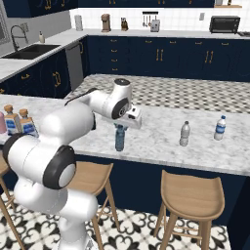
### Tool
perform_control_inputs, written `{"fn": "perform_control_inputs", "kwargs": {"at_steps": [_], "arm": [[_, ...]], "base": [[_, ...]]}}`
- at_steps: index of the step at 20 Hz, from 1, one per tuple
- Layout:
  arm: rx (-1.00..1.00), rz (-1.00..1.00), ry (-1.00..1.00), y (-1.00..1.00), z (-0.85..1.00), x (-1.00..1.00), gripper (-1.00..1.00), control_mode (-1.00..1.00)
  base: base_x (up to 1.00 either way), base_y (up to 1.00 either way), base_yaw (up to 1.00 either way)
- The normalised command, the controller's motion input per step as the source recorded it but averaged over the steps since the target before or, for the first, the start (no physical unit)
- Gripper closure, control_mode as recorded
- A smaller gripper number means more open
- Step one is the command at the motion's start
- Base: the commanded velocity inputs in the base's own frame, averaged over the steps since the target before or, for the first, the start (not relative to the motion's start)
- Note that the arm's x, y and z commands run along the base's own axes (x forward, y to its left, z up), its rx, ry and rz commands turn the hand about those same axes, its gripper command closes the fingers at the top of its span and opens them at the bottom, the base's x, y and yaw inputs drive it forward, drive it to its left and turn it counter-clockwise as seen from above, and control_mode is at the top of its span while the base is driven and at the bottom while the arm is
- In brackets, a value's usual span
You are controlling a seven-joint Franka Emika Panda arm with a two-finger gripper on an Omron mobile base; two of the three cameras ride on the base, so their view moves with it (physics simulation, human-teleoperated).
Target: Move the plastic bottles in the middle to the plastics group, and the glass bottles in the middle to the glass group.
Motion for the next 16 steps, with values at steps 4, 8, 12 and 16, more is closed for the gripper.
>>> {"fn": "perform_control_inputs", "kwargs": {"at_steps": [4, 8, 12, 16], "arm": [[0.0, -0.03, 0.02, -0.81, 0.02, 0.0, 1.0, -1.0], [0.0, -0.09, 0.04, -0.57, 0.06, 0.0, 1.0, -1.0], [0.0, -0.08, 0.02, -0.48, 0.01, 0.0, 1.0, -1.0], [0.0, -0.04, 0.0, -0.49, 0.0, -0.07, 1.0, -1.0]], "base": [[0.0, 0.0, 0.0], [0.0, 0.0, 0.0], [0.0, 0.0, 0.0], [0.0, 0.0, 0.0]]}}
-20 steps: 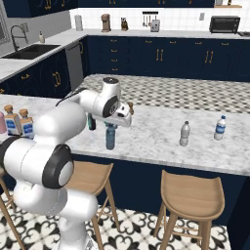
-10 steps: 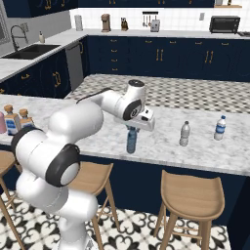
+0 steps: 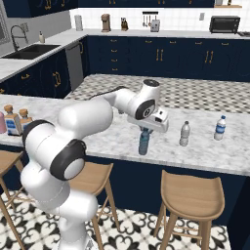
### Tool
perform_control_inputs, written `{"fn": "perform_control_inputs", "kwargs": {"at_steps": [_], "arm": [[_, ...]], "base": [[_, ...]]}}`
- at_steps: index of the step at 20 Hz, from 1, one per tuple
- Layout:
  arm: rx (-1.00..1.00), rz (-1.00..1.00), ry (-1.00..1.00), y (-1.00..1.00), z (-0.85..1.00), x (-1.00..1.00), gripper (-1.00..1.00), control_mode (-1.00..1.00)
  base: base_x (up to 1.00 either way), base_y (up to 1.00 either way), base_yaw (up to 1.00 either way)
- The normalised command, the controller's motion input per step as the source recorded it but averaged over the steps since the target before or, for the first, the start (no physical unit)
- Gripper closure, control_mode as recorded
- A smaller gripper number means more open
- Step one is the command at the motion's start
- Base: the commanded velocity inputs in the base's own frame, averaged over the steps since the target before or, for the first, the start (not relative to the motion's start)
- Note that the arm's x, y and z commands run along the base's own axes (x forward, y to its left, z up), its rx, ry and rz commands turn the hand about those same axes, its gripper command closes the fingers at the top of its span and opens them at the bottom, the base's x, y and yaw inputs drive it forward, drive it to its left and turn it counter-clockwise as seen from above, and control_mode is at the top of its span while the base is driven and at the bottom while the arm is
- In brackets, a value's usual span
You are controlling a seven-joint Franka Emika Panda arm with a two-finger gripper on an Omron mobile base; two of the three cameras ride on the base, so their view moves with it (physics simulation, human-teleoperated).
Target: Move the plastic bottles in the middle to the plastics group, and the glass bottles in the middle to the glass group.
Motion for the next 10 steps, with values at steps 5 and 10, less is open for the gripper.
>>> {"fn": "perform_control_inputs", "kwargs": {"at_steps": [5, 10], "arm": [[0.0, -0.04, 0.0, -0.41, -0.07, -0.04, 1.0, -1.0], [0.0, -0.03, 0.0, -0.39, -0.07, 0.0, 1.0, -1.0]], "base": [[0.0, 0.0, 0.0], [0.0, 0.0, 0.0]]}}
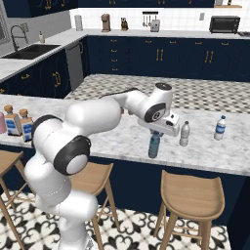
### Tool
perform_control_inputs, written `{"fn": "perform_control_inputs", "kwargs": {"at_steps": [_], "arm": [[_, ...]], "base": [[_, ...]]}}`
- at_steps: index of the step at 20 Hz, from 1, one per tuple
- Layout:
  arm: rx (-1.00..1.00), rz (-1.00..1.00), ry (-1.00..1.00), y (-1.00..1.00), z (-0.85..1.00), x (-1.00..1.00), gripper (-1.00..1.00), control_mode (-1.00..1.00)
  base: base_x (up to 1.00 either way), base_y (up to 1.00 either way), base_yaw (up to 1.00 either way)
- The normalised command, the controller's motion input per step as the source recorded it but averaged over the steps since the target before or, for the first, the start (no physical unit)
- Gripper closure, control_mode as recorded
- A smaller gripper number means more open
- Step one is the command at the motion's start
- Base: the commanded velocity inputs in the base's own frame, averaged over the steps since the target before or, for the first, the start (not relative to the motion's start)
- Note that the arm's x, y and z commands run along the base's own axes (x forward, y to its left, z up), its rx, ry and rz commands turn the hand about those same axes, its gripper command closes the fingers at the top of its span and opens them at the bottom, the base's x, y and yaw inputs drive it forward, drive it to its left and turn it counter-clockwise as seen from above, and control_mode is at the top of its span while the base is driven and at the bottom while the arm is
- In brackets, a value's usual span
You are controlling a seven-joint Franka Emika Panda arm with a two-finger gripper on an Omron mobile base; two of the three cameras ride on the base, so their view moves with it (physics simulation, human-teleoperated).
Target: Move the plastic bottles in the middle to the plastics group, and the glass bottles in the middle to the glass group.
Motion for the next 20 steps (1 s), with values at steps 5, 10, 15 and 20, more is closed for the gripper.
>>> {"fn": "perform_control_inputs", "kwargs": {"at_steps": [5, 10, 15, 20], "arm": [[0.0, -0.03, 0.0, -0.28, 0.0, 0.0, 1.0, -1.0], [0.0, -0.03, 0.0, -0.26, -0.01, -0.01, 1.0, -1.0], [0.0, -0.03, 0.0, -0.35, -0.03, 0.04, 1.0, -1.0], [-0.02, -0.05, 0.0, -0.46, 0.0, 0.44, 1.0, -1.0]], "base": [[0.0, 0.0, 0.0], [0.0, 0.0, 0.0], [0.0, 0.0, 0.0], [0.0, 0.0, 0.0]]}}
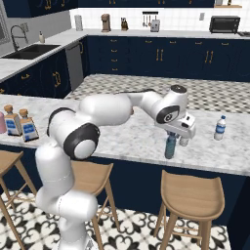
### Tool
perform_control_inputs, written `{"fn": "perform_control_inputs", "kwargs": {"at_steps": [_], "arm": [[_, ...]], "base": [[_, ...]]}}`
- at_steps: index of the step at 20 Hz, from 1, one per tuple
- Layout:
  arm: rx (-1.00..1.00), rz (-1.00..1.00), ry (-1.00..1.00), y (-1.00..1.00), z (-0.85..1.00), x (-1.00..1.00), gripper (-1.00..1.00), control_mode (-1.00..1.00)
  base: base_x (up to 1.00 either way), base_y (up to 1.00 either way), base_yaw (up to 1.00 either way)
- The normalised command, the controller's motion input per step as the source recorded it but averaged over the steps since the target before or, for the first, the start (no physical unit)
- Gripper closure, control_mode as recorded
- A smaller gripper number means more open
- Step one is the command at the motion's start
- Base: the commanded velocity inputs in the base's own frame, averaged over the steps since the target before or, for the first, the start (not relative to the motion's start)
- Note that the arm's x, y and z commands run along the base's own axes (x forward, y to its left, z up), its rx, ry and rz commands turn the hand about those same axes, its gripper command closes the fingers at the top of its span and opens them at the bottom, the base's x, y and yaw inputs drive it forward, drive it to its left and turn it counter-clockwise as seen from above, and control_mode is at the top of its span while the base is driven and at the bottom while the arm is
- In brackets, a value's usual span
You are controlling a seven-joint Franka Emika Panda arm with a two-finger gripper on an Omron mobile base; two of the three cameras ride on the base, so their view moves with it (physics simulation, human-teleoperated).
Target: Move the plastic bottles in the middle to the plastics group, and the glass bottles in the middle to the glass group.
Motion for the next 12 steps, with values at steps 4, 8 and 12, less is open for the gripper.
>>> {"fn": "perform_control_inputs", "kwargs": {"at_steps": [4, 8, 12], "arm": [[0.0, -0.01, 0.0, -0.54, 0.0, 0.4, 1.0, -1.0], [0.0, 0.0, 0.0, -0.44, 0.0, 0.24, 1.0, -1.0], [0.0, 0.0, 0.04, -0.09, 0.0, 0.08, 1.0, -1.0]], "base": [[0.0, 0.0, 0.0], [0.0, 0.0, 0.0], [0.0, 0.0, 0.0]]}}
